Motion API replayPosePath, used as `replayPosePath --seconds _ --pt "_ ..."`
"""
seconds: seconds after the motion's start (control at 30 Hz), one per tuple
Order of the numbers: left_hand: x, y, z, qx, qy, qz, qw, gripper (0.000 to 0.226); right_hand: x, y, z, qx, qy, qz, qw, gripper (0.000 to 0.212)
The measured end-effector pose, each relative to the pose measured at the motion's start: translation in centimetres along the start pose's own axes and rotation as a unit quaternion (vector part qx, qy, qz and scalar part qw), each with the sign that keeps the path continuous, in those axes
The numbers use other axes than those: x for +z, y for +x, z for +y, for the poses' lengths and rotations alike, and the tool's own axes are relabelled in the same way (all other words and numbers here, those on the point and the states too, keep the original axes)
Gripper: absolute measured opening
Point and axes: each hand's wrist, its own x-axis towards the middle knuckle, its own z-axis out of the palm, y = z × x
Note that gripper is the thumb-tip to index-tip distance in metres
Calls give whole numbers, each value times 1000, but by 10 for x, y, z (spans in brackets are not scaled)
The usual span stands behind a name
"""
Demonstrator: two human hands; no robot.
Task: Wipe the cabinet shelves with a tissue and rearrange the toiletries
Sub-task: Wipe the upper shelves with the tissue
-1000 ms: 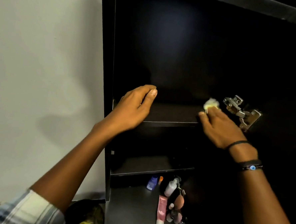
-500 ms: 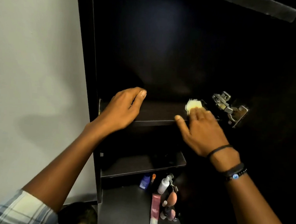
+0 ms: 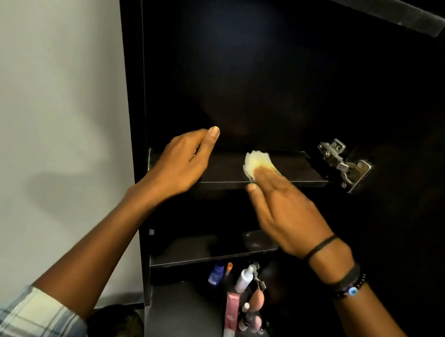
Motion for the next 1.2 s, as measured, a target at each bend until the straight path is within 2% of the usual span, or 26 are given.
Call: replayPosePath --seconds 0.07,0.1,0.17,0.2,0.27,0.33,0.4,0.47,0.53,0.6,0.63,0.7,0.77,0.83,0.9,0.97,1.07,1.13,1.2 --pt "0 -1 0 -3 -2 -5 1000 59 3 9 40 125 -76 -32 989 83" --pt "0 -1 1 -5 -2 -6 1000 58 3 17 57 193 -85 -55 976 78" --pt "0 -1 2 -12 -3 -7 1000 58 2 34 68 225 -42 -60 972 63" --pt "0 -1 2 -17 -6 -6 1000 59 1 41 63 202 -4 -51 978 57" --pt "-1 0 3 -24 -11 1 1000 57 2 46 34 93 79 -24 992 45" --pt "-5 -3 5 -31 -16 6 999 50 2 36 -5 -37 105 -13 994 45" --pt "-11 -9 9 -36 -28 5 999 45 -4 17 -24 -103 120 -6 987 47" --pt "-20 -15 14 -49 -51 -5 998 46 -13 9 -10 -68 122 -15 990 43" --pt "-31 -20 22 -66 -81 -17 994 49 -16 18 26 43 85 -31 995 35" --pt "-43 -24 32 -74 -110 -31 991 51 -19 36 55 159 37 -49 985 33" --pt "-48 -25 38 -75 -122 -37 989 50 -20 43 58 183 35 -63 980 34" --pt "-56 -26 49 -81 -148 -40 985 40 -15 57 45 155 59 -80 983 35" --pt "-64 -25 57 -86 -172 -29 981 21 -9 66 3 61 100 -66 991 39" --pt "-72 -22 64 -78 -186 -17 979 24 -1 68 -52 -66 146 -48 986 43" --pt "-75 -21 68 -65 -186 -10 980 41 5 64 -94 -147 174 -58 972 42" --pt "-75 -22 70 -65 -165 -14 984 56 6 58 -107 -167 170 -48 970 35" --pt "-73 -29 71 -82 -133 -29 987 52 -1 40 -90 -184 187 -29 964 44" --pt "-72 -32 71 -91 -129 -41 987 52 -4 26 -63 -149 179 -31 972 51" --pt "-71 -33 71 -97 -135 -47 985 55 -7 14 -26 -75 154 -28 985 56"
